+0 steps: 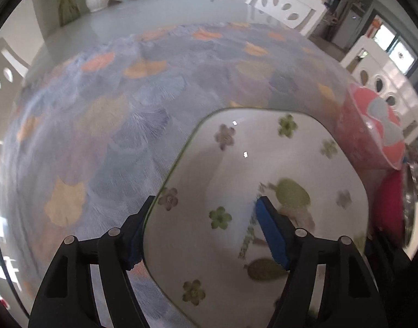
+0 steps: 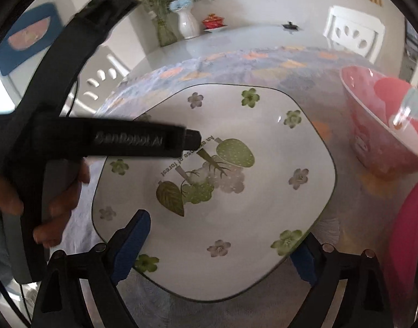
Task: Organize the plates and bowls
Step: 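Carry the small leaf dish with both tools toward the plate stack, then carry the leaf dish with both tools over the plate stack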
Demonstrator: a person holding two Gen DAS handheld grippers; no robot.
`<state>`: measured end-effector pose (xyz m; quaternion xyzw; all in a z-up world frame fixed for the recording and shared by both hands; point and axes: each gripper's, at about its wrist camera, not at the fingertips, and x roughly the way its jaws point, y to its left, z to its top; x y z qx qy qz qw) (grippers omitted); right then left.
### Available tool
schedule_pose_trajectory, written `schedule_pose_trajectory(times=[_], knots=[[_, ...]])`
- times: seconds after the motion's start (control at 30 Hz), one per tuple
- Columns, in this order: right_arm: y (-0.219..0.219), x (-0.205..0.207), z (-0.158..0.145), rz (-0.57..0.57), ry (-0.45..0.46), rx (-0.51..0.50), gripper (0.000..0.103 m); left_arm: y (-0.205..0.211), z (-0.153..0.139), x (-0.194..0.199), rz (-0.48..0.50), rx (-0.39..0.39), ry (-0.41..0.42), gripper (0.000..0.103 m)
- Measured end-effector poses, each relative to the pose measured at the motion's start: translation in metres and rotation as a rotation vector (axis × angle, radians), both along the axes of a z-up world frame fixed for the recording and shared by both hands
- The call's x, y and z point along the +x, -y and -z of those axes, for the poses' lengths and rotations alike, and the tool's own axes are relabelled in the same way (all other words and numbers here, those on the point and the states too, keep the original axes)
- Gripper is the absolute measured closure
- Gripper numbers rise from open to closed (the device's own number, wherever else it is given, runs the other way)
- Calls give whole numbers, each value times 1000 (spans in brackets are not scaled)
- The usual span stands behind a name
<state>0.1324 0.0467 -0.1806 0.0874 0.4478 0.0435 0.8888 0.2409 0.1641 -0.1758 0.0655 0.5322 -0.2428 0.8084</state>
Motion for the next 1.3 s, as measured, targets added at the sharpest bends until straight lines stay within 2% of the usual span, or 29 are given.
schedule_pose_trajectory(times=[0.03,0.07,0.1,0.13,0.33,0.47,0.7,0.87,1.1,1.3], knots=[[5,-1,-1,25,-2,-7,29,-2,-1,-5,19,-4,-6,36],[6,-1,-2,36,-8,-36,37,-3,-1,-8,35,-6,-16,36],[6,0,-3,40,-7,-49,43,-4,-2,-13,43,-8,-25,36],[8,1,-3,44,-14,-39,45,-5,-3,-17,49,-6,-25,36],[7,-7,-7,15,0,-10,50,-23,-8,-34,6,-50,-43,37],[5,-10,-11,-3,13,-8,52,-25,-13,-52,44,1,-17,37],[1,-20,-21,-36,44,21,53,-35,-32,-68,16,-12,10,38],[4,-25,-31,-38,65,39,53,-33,-48,-76,14,-13,44,37],[5,-39,-51,-49,110,-5,53,-26,-66,-89,4,-27,73,38],[14,-56,-64,-52,139,10,53,-17,-83,-106,8,-17,116,38]])
